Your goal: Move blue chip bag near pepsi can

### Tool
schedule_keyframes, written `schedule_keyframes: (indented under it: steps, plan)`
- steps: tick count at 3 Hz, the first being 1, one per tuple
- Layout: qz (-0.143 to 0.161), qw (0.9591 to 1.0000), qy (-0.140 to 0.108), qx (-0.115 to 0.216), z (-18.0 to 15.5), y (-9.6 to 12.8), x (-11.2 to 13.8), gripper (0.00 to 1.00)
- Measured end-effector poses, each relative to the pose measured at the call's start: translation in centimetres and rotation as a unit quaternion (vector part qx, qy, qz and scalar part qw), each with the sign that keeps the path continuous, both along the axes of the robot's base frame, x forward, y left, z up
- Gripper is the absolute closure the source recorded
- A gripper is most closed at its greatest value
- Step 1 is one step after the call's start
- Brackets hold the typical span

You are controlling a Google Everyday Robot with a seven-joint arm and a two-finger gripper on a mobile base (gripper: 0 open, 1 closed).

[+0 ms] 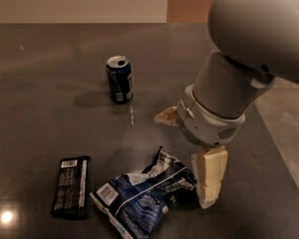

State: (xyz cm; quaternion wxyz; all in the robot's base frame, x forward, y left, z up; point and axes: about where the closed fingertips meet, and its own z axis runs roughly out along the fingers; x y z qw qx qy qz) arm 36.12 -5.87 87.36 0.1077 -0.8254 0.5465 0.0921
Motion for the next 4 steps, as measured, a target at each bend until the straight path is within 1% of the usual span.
schedule_keyframes:
  steps: [2, 3, 4]
  plan:
    - [0.041, 0.9989, 0.021, -0.010, -1.9, 0.8, -2.3, 0.00]
    - [0.049, 0.9983, 0.027, -0.016, -2.5, 0.9, -2.9, 0.17]
    - [0.049, 0.9981, 0.032, -0.017, -2.8, 0.7, -3.2, 0.41]
